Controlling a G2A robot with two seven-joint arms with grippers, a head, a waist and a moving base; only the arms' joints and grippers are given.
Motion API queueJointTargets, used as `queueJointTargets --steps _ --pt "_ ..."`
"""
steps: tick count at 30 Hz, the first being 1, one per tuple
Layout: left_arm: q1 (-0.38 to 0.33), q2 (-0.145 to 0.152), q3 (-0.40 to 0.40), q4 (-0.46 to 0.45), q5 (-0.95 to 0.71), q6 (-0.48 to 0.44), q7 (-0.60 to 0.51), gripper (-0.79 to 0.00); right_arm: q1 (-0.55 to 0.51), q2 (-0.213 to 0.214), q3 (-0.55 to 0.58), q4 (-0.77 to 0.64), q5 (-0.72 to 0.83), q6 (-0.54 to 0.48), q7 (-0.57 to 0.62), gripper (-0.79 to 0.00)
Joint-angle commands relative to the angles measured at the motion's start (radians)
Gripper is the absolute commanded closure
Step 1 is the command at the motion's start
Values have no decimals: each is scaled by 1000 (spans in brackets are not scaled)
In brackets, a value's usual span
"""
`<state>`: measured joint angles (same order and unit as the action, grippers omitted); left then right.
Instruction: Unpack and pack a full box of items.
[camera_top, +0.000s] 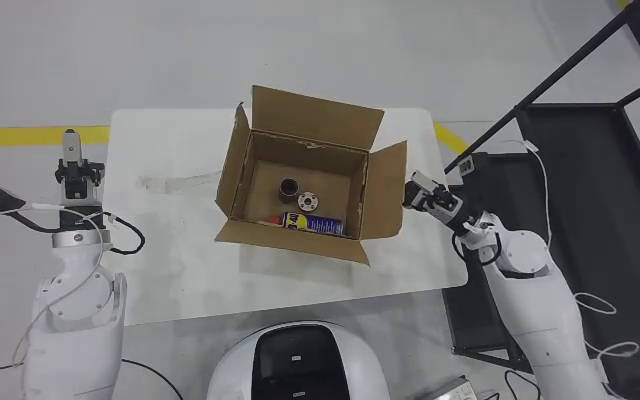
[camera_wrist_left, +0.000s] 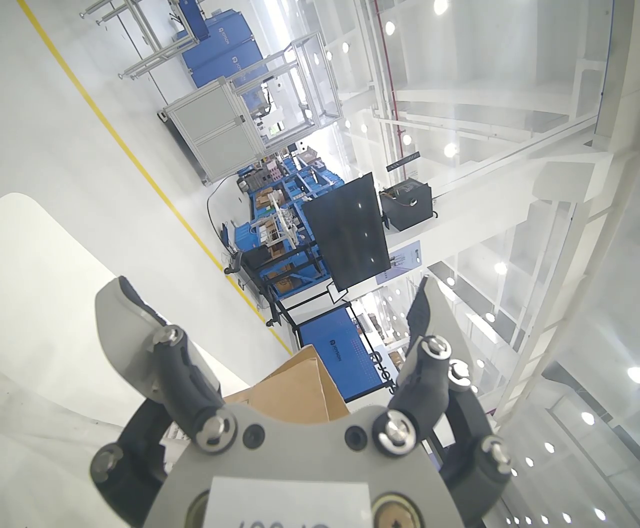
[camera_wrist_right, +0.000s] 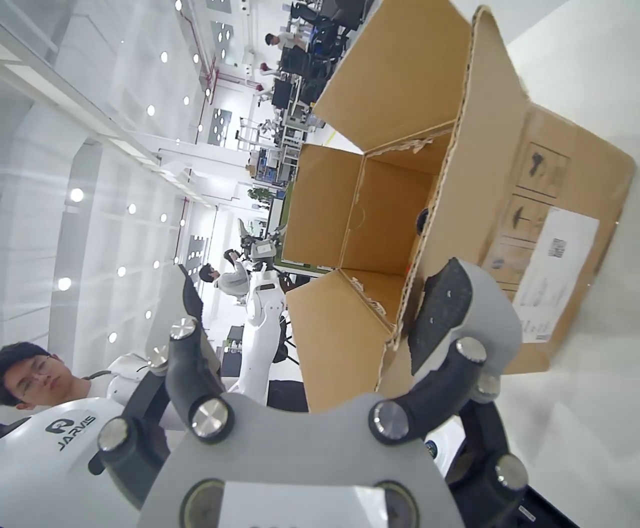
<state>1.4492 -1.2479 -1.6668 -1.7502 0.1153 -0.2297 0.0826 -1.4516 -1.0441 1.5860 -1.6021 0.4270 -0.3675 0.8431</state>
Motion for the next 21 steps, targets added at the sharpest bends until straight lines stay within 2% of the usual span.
queueJointTargets --steps 1,5,7,14,21 --pt "0 0 0 0 0 0 0 -785 13 -1 -11 -18 8 1 6 -785" --pt "0 0 0 0 0 0 0 -785 57 -7 -70 -41 -2 1 21 -785" --pt "0 0 0 0 0 0 0 -785 83 -10 -115 -36 -57 -11 30 -785" --pt "0 0 0 0 0 0 0 -785 146 -32 -268 45 -170 -21 -23 -785" --pt "0 0 0 0 0 0 0 -785 173 -43 -346 107 -255 2 -49 -785"
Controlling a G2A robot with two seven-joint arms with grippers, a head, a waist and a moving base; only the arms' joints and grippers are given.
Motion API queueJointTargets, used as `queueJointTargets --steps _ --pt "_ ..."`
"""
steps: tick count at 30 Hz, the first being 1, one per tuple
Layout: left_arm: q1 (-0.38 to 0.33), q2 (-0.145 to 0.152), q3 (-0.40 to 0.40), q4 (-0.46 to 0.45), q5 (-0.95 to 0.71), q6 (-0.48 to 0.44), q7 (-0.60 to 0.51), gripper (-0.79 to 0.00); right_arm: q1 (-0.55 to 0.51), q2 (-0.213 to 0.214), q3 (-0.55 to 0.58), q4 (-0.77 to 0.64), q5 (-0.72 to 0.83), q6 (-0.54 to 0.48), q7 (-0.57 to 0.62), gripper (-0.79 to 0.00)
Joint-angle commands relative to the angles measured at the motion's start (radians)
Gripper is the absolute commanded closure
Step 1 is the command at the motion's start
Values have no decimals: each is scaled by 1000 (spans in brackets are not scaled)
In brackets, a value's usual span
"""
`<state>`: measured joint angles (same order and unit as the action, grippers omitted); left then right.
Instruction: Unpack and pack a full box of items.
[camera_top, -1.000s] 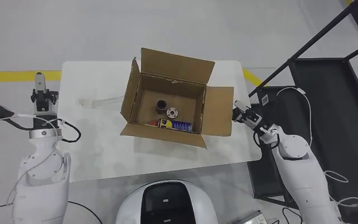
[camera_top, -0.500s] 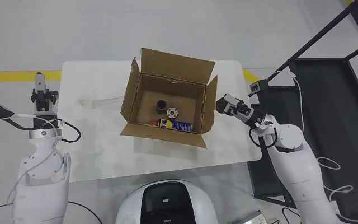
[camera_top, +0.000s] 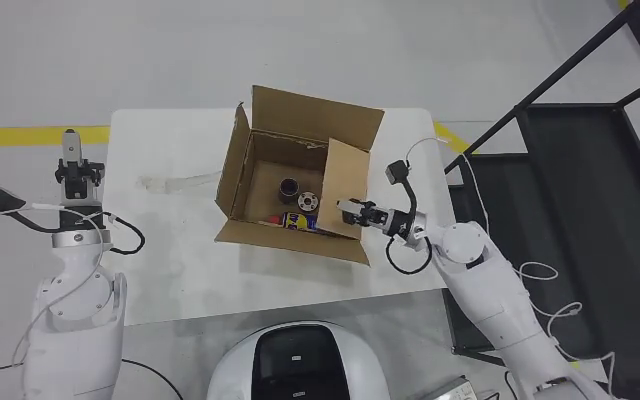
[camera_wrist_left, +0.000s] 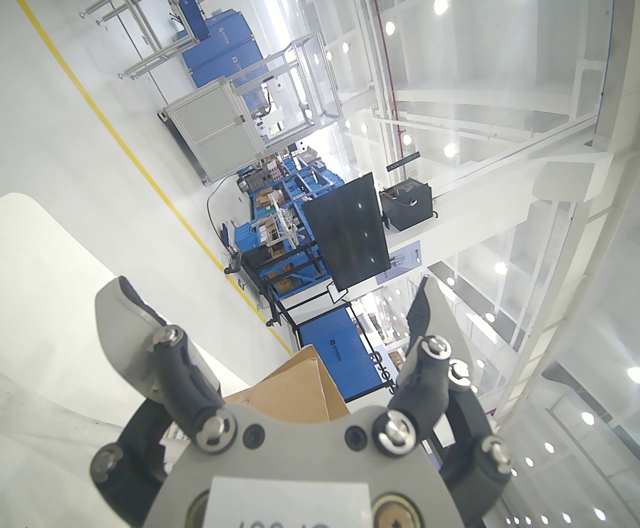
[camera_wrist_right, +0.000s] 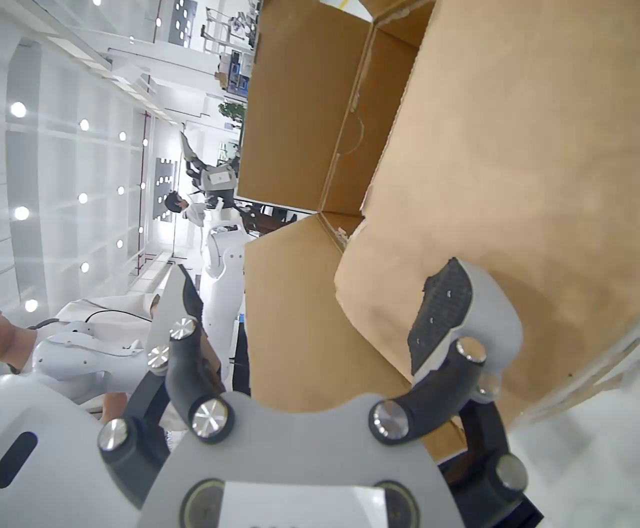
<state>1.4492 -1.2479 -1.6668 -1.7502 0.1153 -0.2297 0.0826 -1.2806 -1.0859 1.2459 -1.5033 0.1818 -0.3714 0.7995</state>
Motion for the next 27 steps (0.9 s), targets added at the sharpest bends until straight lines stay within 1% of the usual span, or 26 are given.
queueJointTargets --steps 1,3,7,11,17,19,22,23,25,27 --pt "0 0 0 0 0 0 0 -785 6 -1 -11 11 -31 5 -7 -785" --pt "0 0 0 0 0 0 0 -785 10 -2 -19 19 -52 5 -17 -785" --pt "0 0 0 0 0 0 0 -785 20 -4 -21 17 -41 5 -26 -785" --pt "0 0 0 0 0 0 0 -785 26 -4 0 -17 33 -2 -28 -785" --pt "0 0 0 0 0 0 0 -785 37 -3 51 -128 180 -10 -22 -785" --pt "-4 0 5 -15 -13 -19 -22 -785 41 -4 62 -160 221 -18 -32 -785" --pt "-17 2 29 -27 -19 -97 -107 -785 53 -6 85 -197 259 -41 -56 -785" --pt "-22 1 42 -24 -34 -108 -132 -785 57 -6 97 -209 264 -57 -64 -785" --pt "-34 -1 79 -25 -91 -105 -182 -785 59 -4 121 -225 277 -67 -73 -785" --pt "-44 -7 118 -23 -161 -60 -205 -785 58 -2 152 -240 293 -73 -79 -785"
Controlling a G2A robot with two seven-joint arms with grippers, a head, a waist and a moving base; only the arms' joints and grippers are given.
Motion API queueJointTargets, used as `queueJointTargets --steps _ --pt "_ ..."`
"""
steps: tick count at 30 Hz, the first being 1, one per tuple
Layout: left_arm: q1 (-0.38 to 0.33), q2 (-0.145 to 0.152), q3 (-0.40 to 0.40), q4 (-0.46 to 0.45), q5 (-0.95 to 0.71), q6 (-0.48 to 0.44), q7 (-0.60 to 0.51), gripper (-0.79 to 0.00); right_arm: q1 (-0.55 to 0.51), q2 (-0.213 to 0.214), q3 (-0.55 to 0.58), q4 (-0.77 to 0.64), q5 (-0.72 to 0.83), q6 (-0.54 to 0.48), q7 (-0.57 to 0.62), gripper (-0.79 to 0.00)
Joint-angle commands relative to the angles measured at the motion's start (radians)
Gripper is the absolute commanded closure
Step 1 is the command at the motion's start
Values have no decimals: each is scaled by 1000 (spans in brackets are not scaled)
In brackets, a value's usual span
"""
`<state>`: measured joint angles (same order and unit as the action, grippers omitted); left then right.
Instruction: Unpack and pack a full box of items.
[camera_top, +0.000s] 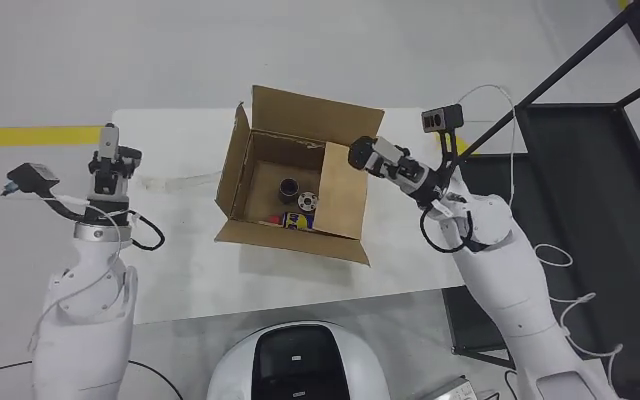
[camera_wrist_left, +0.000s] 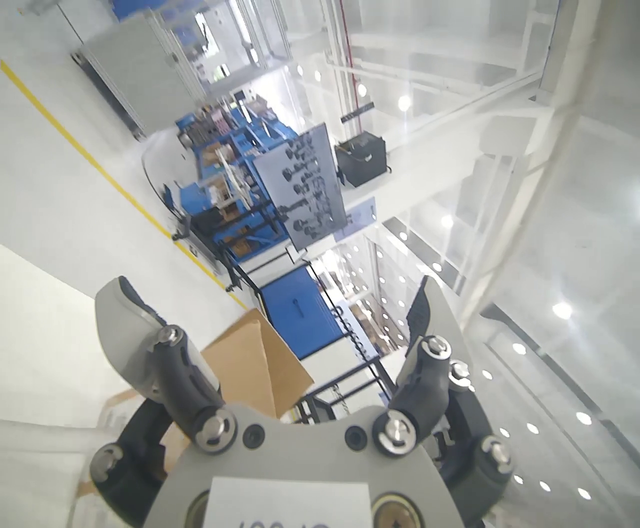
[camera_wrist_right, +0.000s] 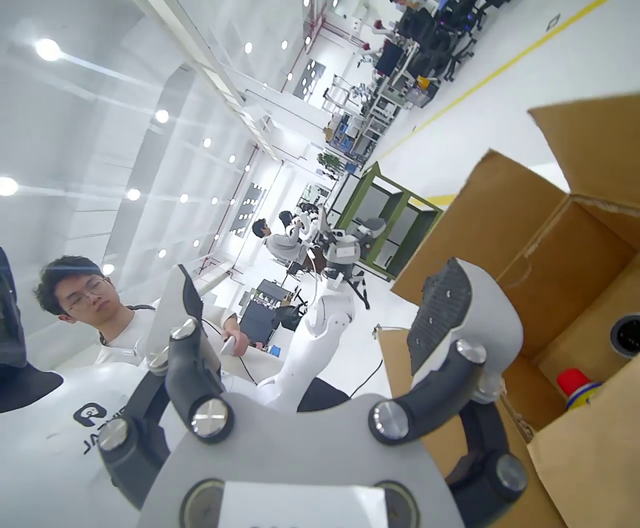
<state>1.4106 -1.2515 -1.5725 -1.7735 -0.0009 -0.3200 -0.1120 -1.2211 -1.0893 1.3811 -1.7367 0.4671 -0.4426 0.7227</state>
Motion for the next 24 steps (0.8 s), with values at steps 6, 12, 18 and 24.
queueJointTargets --steps 6,12,18,24 --pt "-20 -23 147 -19 -209 169 -16 -785 -35 12 108 -14 -5 8 -8 -785" --pt "-34 -35 221 -64 -302 271 -29 -785 -91 18 165 -34 -20 26 -21 -785" --pt "-51 -34 238 -78 -337 420 -100 -785 -124 19 194 -56 -28 33 -37 -785" --pt "-86 -35 281 -43 -276 517 -93 -785 -136 20 208 -66 -29 35 -45 -785"
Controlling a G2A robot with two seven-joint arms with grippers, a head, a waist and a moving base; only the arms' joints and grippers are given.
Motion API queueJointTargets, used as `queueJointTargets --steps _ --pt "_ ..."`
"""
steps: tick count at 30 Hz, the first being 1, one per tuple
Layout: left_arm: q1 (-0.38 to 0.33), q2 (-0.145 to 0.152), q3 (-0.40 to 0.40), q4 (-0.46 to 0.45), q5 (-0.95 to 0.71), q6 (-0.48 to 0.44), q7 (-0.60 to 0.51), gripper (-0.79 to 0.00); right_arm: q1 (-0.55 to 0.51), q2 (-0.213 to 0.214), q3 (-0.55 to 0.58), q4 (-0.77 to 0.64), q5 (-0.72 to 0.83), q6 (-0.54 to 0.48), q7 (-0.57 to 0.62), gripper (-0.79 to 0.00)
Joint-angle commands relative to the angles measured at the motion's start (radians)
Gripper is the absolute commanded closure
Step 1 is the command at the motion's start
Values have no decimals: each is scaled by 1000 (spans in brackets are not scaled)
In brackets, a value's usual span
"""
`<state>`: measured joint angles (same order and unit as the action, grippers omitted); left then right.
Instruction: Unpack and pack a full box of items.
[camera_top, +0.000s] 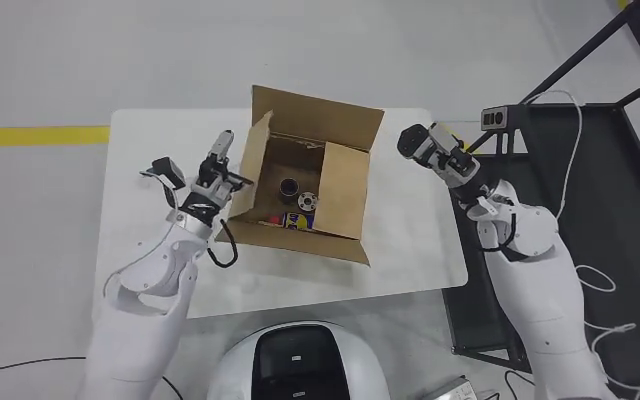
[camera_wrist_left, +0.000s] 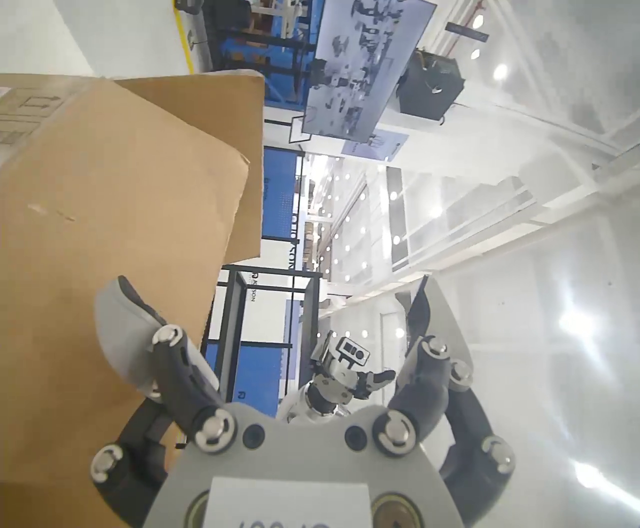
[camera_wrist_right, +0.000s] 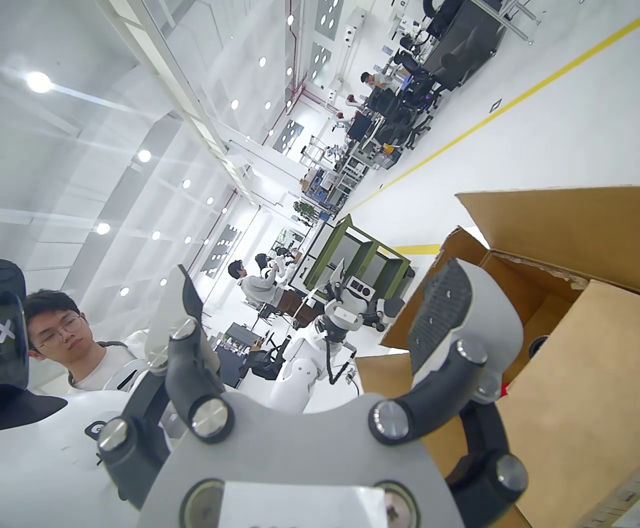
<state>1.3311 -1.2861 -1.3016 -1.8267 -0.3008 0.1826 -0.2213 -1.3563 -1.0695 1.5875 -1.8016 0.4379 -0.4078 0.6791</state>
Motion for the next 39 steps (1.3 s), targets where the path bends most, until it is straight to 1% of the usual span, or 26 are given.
queueJointTargets --steps 1,5,8,10,13,15,17,21,24,26,28,30,33,34,37,39 --pt "-11 -2 22 22 48 22 31 -785 -3 0 3 -1 0 0 -3 -785" --pt "-34 -9 72 50 76 60 56 -785 -7 0 9 -2 0 3 -5 -785" --pt "-59 -16 118 60 112 136 88 -785 -9 0 14 -3 0 7 -8 -785" --pt "-70 -20 138 68 121 174 107 -785 -10 0 18 -3 0 7 -10 -785" --pt "-88 -26 160 77 136 255 143 -785 -12 0 24 -4 2 9 -13 -785" --pt "-102 -28 175 78 160 254 149 -785 -13 0 27 -5 2 10 -16 -785" --pt "-108 -33 167 75 122 241 162 -785 -16 0 29 -7 2 10 -16 -785" --pt "-99 -34 133 22 64 159 129 -785 -21 0 32 -10 0 12 -8 -785" --pt "-67 -28 76 -38 30 129 92 -785 -21 0 27 -10 -8 9 5 -785" --pt "-38 -21 29 -74 29 75 61 -785 -18 0 19 -11 -15 3 17 -785" --pt "-3 -13 -24 -109 42 -20 29 -785 -12 1 6 -14 -30 -16 46 -785" --pt "44 -4 -85 -122 63 -120 -4 -785 -6 2 -18 -18 -30 -52 118 -785" --pt "113 5 -176 -140 84 -253 -13 -785 1 4 -49 -27 17 -111 230 -785" --pt "132 8 -206 -143 106 -313 -20 -785 2 4 -59 -32 29 -132 269 -785" --pt "183 12 -282 -129 112 -444 0 -785 5 6 -95 -56 88 -177 373 -785" --pt "208 14 -326 -109 140 -500 34 -785 10 7 -126 -78 114 -211 461 -785"
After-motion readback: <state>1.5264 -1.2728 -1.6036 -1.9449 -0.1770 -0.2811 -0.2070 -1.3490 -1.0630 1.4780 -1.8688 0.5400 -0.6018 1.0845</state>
